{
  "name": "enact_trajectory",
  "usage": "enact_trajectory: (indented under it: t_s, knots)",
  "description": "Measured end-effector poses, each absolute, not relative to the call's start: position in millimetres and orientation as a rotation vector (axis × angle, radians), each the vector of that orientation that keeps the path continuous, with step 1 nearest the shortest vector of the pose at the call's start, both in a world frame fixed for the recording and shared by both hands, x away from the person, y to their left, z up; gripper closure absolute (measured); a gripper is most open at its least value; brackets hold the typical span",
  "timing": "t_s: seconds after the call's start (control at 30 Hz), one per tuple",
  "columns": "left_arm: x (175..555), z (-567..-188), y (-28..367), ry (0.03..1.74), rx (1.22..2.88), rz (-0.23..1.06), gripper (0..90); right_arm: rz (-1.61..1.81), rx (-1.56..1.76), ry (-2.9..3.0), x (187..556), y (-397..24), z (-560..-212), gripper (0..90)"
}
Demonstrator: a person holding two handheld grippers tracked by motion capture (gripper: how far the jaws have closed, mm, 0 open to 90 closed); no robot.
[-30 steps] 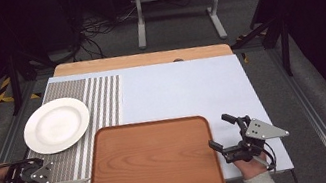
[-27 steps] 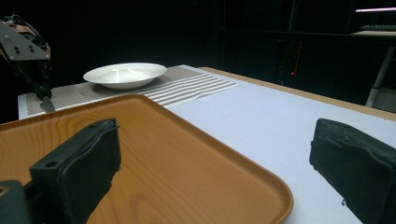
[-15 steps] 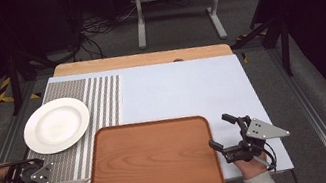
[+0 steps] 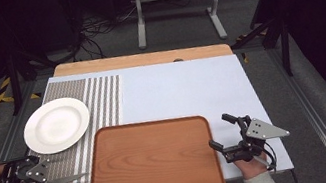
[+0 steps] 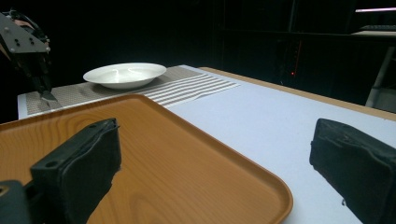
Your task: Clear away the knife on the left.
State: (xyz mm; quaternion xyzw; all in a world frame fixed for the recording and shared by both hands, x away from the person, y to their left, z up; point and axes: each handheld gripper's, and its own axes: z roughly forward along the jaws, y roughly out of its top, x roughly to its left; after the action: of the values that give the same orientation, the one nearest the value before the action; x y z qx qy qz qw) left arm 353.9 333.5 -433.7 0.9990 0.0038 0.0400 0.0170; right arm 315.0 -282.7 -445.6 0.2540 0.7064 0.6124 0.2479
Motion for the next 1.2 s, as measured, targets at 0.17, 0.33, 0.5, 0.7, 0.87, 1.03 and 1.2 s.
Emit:
enact_trajectory:
  t_s: [0.17, 0.33, 0.5, 0.7, 0.87, 1.03, 1.2]
  knots:
    - [353.0, -425.3, 334.2, 0.035, 3.073, 0.132, 80.1, 1.669, 0.692, 1.925, 315.1, -282.8, -445.6, 2.5]
    - [352.8, -412.3, 334.8, 0.071, 3.033, 0.147, 80.1, 1.669, 0.69, 1.926, 315.1, -282.6, -445.4, 2.5]
    - [351.8, -396.4, 333.8, 0.192, 2.982, 0.135, 80.1, 1.674, 0.692, 1.922, 314.8, -283.4, -445.1, 2.5]
    - [351.2, -384.0, 326.8, 0.259, 2.946, 0.153, 80.1, 1.676, 0.688, 1.921, 314.8, -283.4, -444.8, 2.5]
    - [354.7, -376.7, 316.3, 0.392, 2.899, 0.129, 80.1, 1.677, 0.69, 1.917, 315.0, -284.1, -444.6, 2.5]
    - [357.7, -370.3, 309.1, 0.473, 2.834, 0.084, 80.1, 1.676, 0.693, 1.913, 314.9, -285.1, -444.4, 2.5]
    - [359.8, -365.3, 300.4, 0.59, 2.78, 0.031, 80.0, 1.679, 0.693, 1.914, 315.1, -285.5, -444.4, 2.4]
